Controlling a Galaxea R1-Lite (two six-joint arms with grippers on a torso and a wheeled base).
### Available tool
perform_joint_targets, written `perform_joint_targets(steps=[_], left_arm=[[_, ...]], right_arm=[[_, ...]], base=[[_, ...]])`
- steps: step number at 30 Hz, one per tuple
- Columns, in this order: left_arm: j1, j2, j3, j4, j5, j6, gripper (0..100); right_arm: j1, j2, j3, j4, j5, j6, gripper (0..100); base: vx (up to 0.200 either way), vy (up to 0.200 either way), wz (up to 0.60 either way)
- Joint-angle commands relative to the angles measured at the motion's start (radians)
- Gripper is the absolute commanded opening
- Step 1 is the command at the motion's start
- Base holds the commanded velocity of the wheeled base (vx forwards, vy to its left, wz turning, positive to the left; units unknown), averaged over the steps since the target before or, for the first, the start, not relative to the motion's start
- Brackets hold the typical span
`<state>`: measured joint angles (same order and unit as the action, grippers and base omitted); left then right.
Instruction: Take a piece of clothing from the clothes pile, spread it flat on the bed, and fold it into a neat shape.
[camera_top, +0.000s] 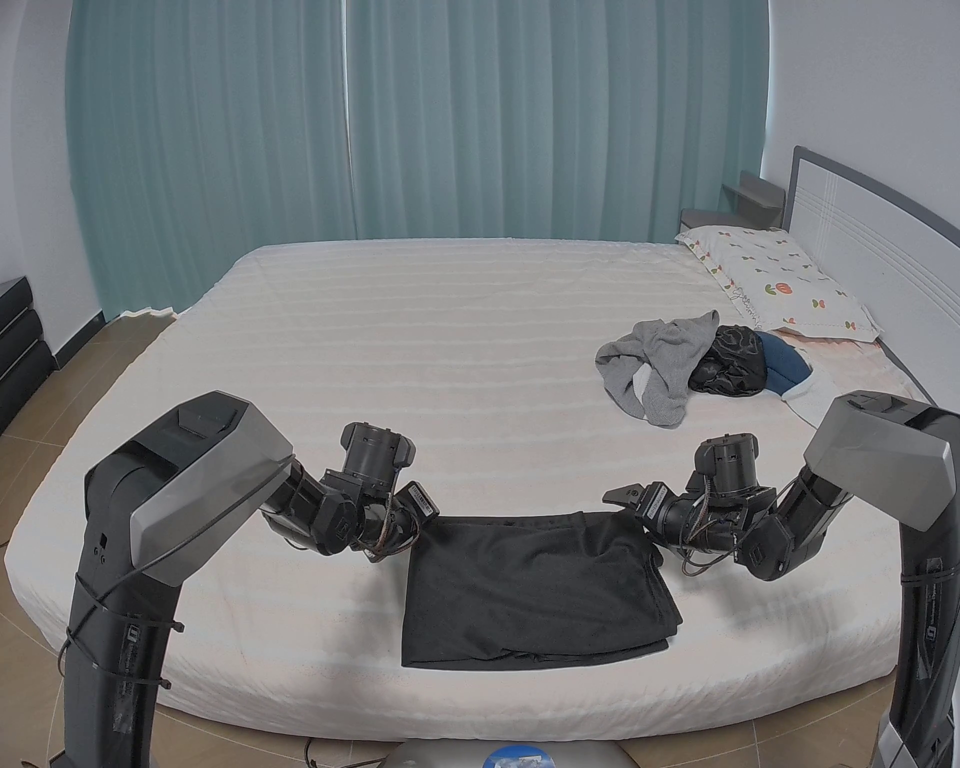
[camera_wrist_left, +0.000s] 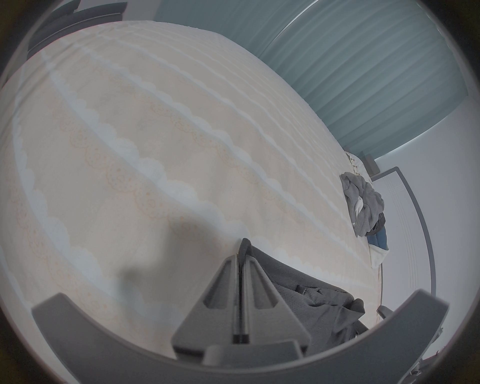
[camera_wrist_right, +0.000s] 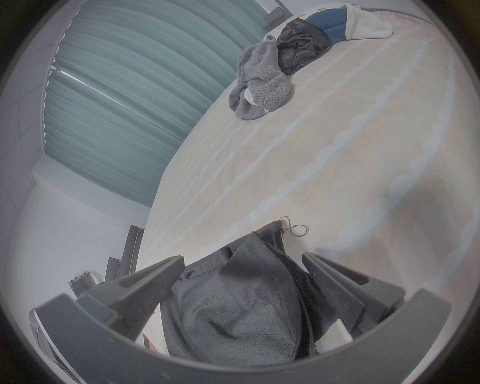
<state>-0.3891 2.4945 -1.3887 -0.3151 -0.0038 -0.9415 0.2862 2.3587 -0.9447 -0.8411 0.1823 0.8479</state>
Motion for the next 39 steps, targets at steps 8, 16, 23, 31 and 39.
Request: perform_joint_targets(steps=[8,16,23,31,39], left_arm=[[0.003,-0.014,0.007,0.002,0.001,0.000,0],[0.003,-0.014,0.023,0.002,0.005,0.004,0],[0.006,-0.008,0.022,-0.001,0.025,0.006,0],[0.006,-0.011,0.025,0.004,0.025,0.006,0],[0.007,-0.016,0.025,0.004,0.018,0.000,100]], right_arm=[[-0.024,0.008,0.001,0.010,-0.001,0.000,0],[-0.059,-0.010,0.026,0.011,-0.014,-0.006,0],[-0.065,-0.007,0.033,0.013,-0.014,-0.009,0],[-0.067,-0.001,0.035,0.013,-0.014,-0.016,0],[-0.064,-0.018,0.044,0.007,-0.014,-0.026,100]], base=[[0.000,0.000,0.00],[0.000,0.000,0.00],[0.000,0.000,0.00],[0.000,0.000,0.00],[0.000,0.000,0.00]])
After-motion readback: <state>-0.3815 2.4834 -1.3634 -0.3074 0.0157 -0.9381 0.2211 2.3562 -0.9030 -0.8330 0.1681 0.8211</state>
